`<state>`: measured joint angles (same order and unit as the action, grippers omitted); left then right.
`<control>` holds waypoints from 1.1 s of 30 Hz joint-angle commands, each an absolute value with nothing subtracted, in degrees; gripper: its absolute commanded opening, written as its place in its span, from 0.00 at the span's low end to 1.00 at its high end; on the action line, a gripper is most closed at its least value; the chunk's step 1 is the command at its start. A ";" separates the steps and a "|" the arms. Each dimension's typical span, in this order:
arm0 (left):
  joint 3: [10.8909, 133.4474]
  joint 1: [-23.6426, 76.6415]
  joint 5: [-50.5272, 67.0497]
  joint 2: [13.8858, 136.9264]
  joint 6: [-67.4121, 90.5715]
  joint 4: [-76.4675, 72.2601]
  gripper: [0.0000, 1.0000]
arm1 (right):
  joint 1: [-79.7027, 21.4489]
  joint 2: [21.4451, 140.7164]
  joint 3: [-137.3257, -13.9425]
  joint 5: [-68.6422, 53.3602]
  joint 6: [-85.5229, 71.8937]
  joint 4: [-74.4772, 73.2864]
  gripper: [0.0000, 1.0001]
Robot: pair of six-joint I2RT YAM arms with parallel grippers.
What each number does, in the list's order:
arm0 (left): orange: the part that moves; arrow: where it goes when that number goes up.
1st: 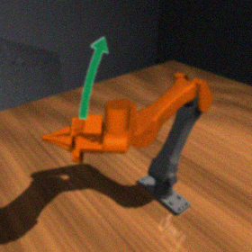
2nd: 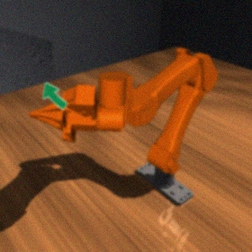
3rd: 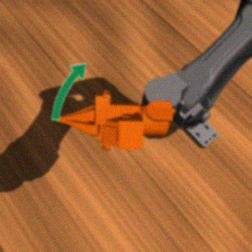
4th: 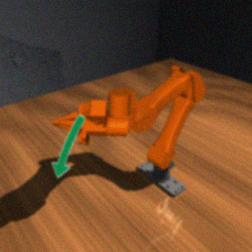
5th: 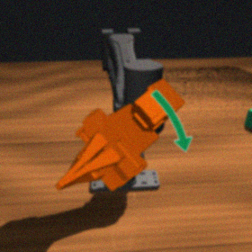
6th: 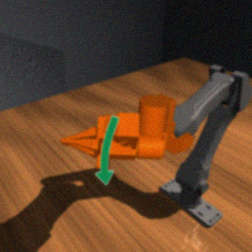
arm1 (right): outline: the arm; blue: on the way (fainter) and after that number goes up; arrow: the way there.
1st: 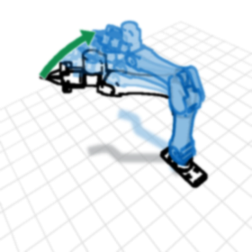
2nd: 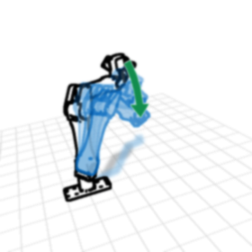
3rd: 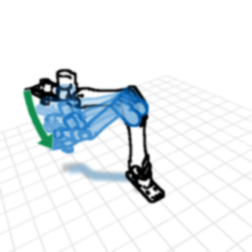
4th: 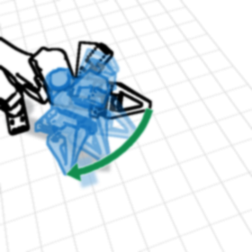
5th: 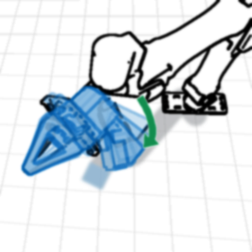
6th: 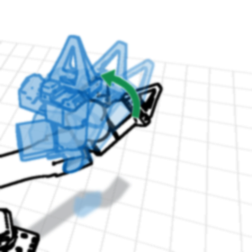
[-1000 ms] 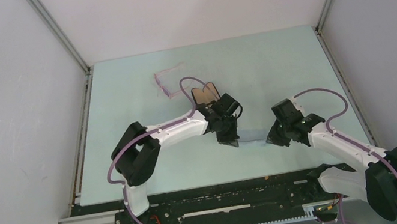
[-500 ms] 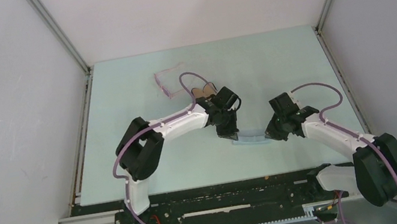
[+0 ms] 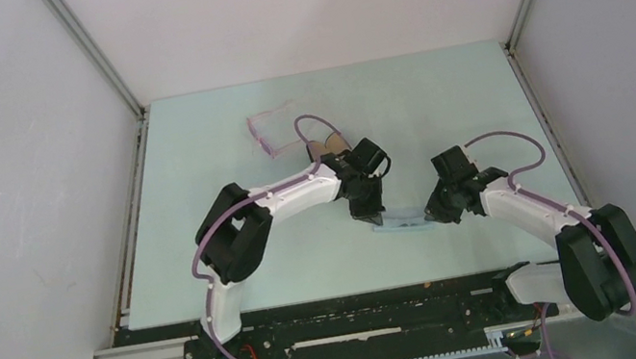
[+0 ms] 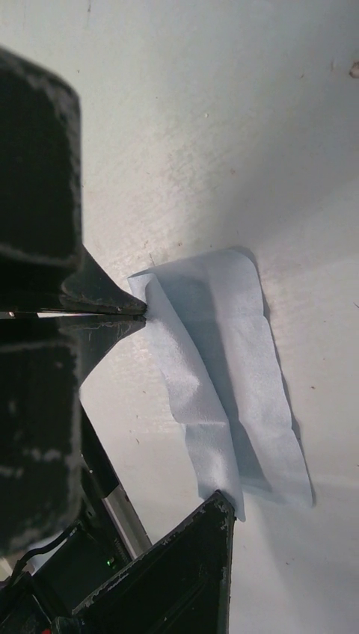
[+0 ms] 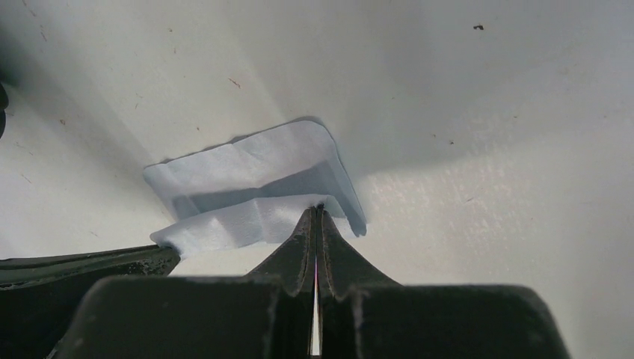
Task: Organize the sunglasses
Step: Fold the glasses cleaning cloth at the center of the board.
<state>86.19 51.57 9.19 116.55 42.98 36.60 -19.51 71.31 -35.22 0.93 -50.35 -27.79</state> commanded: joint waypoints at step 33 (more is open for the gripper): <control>80.52 51.26 7.32 104.72 41.61 27.27 0.37 | -19.16 65.07 -38.19 -1.76 -44.27 -26.15 0.25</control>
<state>82.78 50.83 4.67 105.97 42.02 30.48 -18.13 64.18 -37.28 -0.19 -44.80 -26.85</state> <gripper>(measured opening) 0.392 0.323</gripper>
